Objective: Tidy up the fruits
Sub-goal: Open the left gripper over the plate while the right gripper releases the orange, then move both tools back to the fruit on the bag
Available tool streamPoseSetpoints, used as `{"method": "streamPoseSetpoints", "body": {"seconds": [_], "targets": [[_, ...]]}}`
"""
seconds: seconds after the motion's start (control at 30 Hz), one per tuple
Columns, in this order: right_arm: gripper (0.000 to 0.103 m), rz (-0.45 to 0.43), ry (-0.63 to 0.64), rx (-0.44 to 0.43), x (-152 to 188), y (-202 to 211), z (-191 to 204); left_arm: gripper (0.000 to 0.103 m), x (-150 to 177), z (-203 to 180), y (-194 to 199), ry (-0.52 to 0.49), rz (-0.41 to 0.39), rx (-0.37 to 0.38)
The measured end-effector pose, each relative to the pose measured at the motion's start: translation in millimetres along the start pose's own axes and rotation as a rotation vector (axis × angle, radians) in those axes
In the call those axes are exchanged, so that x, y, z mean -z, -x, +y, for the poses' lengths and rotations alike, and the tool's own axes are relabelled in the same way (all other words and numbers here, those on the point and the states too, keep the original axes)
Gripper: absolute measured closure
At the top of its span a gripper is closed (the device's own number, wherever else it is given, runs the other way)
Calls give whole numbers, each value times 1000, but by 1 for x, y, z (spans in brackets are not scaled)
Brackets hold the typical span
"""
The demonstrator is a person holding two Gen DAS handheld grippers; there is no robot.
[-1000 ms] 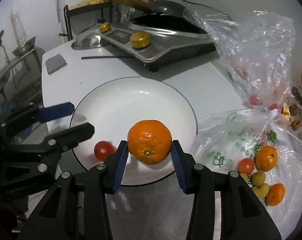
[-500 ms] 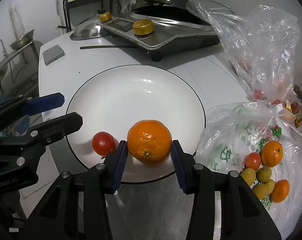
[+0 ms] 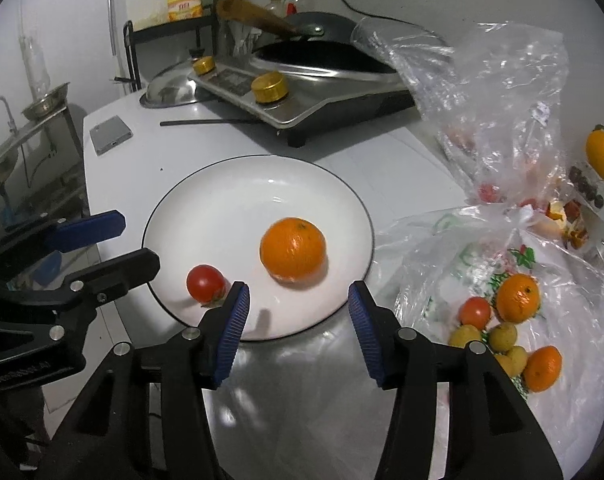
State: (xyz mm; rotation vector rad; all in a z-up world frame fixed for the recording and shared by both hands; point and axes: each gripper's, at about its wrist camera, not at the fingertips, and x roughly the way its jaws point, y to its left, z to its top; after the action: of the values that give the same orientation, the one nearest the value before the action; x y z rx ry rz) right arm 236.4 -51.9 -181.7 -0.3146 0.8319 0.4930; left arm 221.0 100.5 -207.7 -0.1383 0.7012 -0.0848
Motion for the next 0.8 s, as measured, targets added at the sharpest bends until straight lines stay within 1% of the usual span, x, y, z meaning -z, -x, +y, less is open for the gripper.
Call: {"method": "streamPoseSetpoints", "body": {"seconds": [0.4, 0.8], "targets": [[49, -71, -52, 9, 18, 44, -28, 49, -1, -47, 6, -59, -2, 13], [48, -146, -128, 35, 41, 86, -71, 49, -4, -93, 6, -122, 2, 30]]}}
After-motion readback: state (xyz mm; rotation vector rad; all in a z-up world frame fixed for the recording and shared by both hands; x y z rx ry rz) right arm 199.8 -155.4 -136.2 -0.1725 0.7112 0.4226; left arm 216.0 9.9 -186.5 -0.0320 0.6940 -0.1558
